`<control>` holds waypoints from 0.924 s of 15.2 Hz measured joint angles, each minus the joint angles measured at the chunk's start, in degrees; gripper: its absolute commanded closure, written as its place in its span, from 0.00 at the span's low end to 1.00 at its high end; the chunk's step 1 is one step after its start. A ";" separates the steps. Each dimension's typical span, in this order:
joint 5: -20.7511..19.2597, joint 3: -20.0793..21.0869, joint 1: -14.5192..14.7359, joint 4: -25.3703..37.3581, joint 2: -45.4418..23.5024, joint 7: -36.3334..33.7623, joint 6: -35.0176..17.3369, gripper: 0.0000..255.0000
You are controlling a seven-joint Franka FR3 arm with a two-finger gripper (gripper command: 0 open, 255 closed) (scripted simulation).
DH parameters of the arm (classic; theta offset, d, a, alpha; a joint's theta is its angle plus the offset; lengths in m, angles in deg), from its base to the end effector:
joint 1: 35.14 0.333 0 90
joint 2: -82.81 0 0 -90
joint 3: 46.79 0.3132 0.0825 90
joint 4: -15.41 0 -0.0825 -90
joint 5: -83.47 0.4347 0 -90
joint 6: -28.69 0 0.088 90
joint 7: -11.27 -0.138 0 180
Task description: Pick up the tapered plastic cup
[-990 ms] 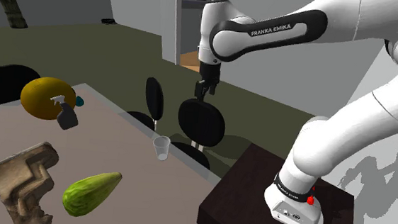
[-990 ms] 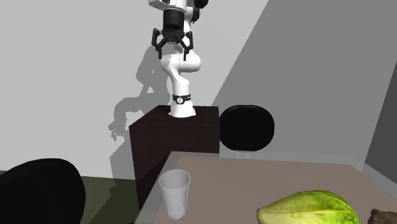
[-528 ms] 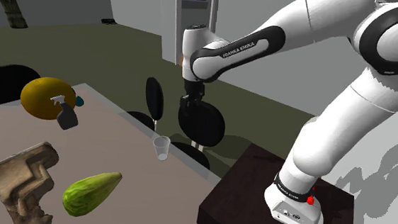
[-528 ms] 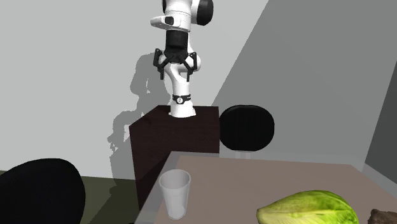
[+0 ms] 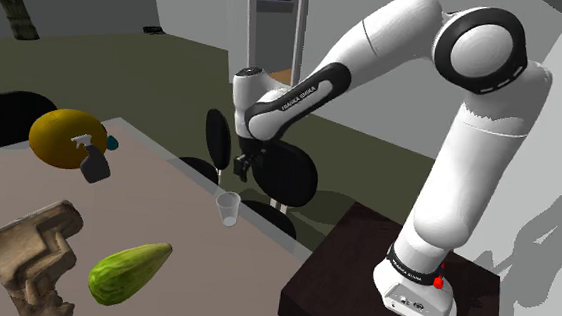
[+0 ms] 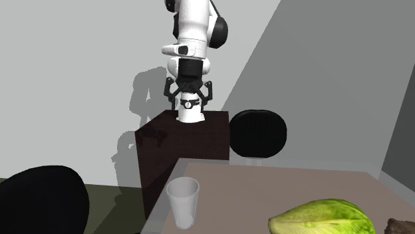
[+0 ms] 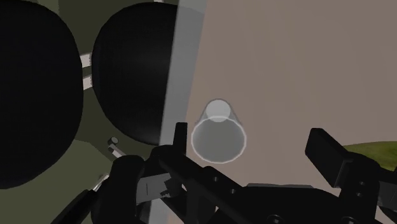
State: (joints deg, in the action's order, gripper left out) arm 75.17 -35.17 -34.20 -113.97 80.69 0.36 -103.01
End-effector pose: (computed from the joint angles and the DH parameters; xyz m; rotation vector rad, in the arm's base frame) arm 0.5509 0.1165 0.2797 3.0376 0.1899 0.0381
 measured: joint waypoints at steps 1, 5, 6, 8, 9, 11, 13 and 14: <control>-0.90 0.00 0.09 0.95 -2.30 -0.80 -1.16 0.00; -4.30 -0.36 1.03 6.67 -11.44 -3.81 -3.79 0.00; -5.20 -0.47 1.60 7.94 -13.77 -4.93 -4.59 0.00; -6.46 -0.94 2.22 11.01 -17.87 -5.94 -5.26 0.00; -7.14 -1.15 2.81 12.75 -20.11 -6.77 -5.58 0.00; -8.42 -1.81 3.69 16.15 -24.81 -7.86 -6.53 0.00; -9.37 -2.44 4.72 20.69 -29.74 -8.72 -6.64 0.00; -9.73 -2.75 5.07 22.54 -31.91 -8.95 -6.82 0.00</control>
State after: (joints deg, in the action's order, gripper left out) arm 65.43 -37.92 -29.13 -91.43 48.79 -8.59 -109.83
